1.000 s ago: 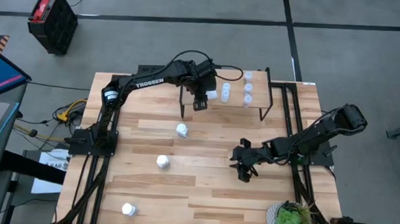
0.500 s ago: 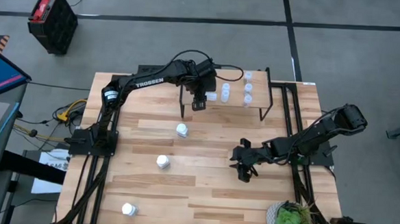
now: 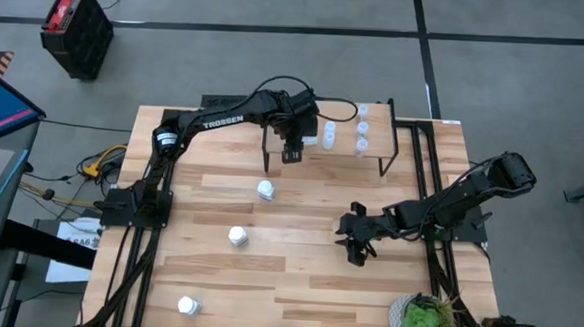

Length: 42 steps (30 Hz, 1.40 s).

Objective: Pick and place medicine bottles onto shelf by color
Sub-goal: Put the translucent medicine bottle onto the middle of the shelf

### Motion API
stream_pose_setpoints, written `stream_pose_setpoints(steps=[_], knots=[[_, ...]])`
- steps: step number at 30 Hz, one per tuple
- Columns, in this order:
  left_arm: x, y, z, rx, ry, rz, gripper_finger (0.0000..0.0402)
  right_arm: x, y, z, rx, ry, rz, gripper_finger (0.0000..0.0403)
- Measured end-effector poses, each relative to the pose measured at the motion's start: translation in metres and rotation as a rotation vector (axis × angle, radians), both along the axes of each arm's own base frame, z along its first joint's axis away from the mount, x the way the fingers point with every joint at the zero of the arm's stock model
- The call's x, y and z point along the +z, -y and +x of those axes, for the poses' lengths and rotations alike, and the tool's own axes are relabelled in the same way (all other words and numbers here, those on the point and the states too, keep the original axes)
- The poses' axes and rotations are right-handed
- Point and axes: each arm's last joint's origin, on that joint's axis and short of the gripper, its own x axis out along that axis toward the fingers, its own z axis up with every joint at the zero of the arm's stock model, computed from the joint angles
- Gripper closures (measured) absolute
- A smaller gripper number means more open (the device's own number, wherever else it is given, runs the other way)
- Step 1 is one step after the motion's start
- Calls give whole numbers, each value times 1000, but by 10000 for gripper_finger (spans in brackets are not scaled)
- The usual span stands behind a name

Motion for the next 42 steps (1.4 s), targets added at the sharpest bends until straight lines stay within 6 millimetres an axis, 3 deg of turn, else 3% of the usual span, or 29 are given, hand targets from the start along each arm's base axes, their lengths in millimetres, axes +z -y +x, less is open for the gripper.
stream_pose_setpoints(steps=[42], knots=[[5, -2, 5, 50, 40, -3, 219, -2, 0, -2, -13, -28, 4, 244]])
